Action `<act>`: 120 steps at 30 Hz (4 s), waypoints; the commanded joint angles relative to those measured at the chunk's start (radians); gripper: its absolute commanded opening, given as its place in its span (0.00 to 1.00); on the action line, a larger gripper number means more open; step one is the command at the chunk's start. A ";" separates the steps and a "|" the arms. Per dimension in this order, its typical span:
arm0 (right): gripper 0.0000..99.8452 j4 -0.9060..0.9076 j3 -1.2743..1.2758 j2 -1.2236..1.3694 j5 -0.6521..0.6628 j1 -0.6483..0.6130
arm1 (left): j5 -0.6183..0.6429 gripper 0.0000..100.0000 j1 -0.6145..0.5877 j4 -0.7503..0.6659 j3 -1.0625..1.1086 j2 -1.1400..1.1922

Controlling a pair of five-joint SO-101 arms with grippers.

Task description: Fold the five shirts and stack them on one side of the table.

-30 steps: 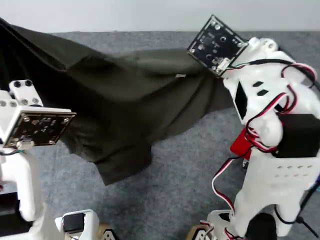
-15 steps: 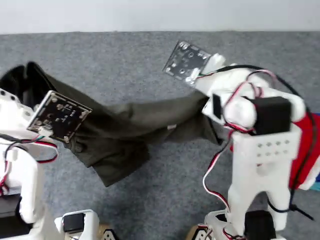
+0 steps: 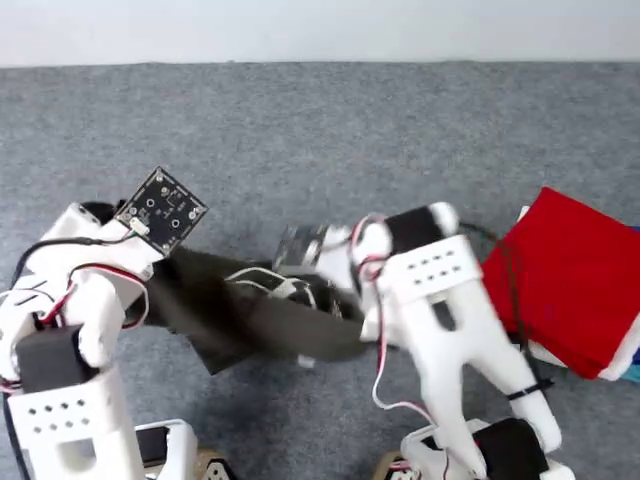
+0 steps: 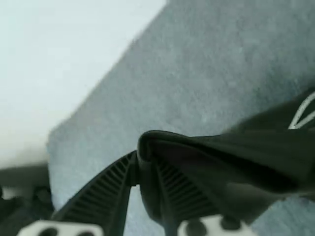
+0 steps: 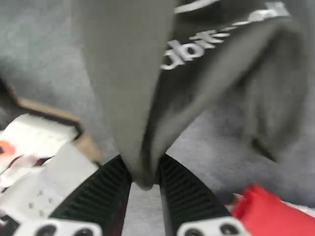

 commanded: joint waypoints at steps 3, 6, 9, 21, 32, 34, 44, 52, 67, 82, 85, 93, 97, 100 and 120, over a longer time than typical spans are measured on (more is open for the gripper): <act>0.10 0.041 0.031 -0.007 -0.094 -0.051 | -0.011 0.01 -0.118 -0.115 0.088 -0.009; 0.27 0.041 0.020 -0.008 -0.147 -0.050 | -0.011 0.01 -0.183 -0.180 0.131 -0.009; 0.30 0.038 -0.054 -0.001 -0.204 -0.053 | -0.011 0.01 -0.230 -0.210 0.156 -0.009; 0.03 -0.331 -0.195 0.283 -0.348 -0.056 | -0.009 0.01 -0.272 -0.210 0.162 -0.009; 0.01 -0.331 -0.694 0.909 -0.345 0.050 | 0.044 0.01 -0.275 -0.212 0.183 -0.011; 0.01 -0.331 -0.856 1.004 -0.347 0.077 | 0.077 0.01 -0.275 -0.229 0.173 -0.011; 0.01 -0.205 -1.516 1.204 -0.348 0.081 | 0.187 0.01 -0.273 -0.236 0.108 -0.011; 0.01 0.045 -1.715 1.207 -0.351 0.056 | 0.187 0.01 -0.275 -0.233 0.119 -0.009; 0.01 0.039 -0.815 0.570 -0.509 -0.179 | 0.187 0.01 -0.276 -0.264 0.182 -0.009; 0.01 -0.309 -0.503 0.802 -0.509 -0.081 | 0.187 0.01 -0.371 -0.261 0.124 -0.011; 0.01 -0.308 -0.574 0.823 -0.505 -0.025 | 0.187 0.01 -0.408 -0.261 0.119 -0.011; 0.01 -0.156 -0.772 0.820 -0.506 -0.013 | 0.187 0.01 -0.417 -0.259 0.119 -0.011; 0.01 -0.067 -0.873 0.820 -0.508 -0.053 | 0.187 0.01 -0.416 -0.259 0.127 -0.009; 0.01 0.036 -0.924 0.820 -0.509 -0.137 | 0.187 0.01 -0.416 -0.259 0.128 -0.009; 0.01 -0.196 -0.818 1.006 -0.474 -0.047 | 0.187 0.01 -0.416 -0.259 0.128 -0.009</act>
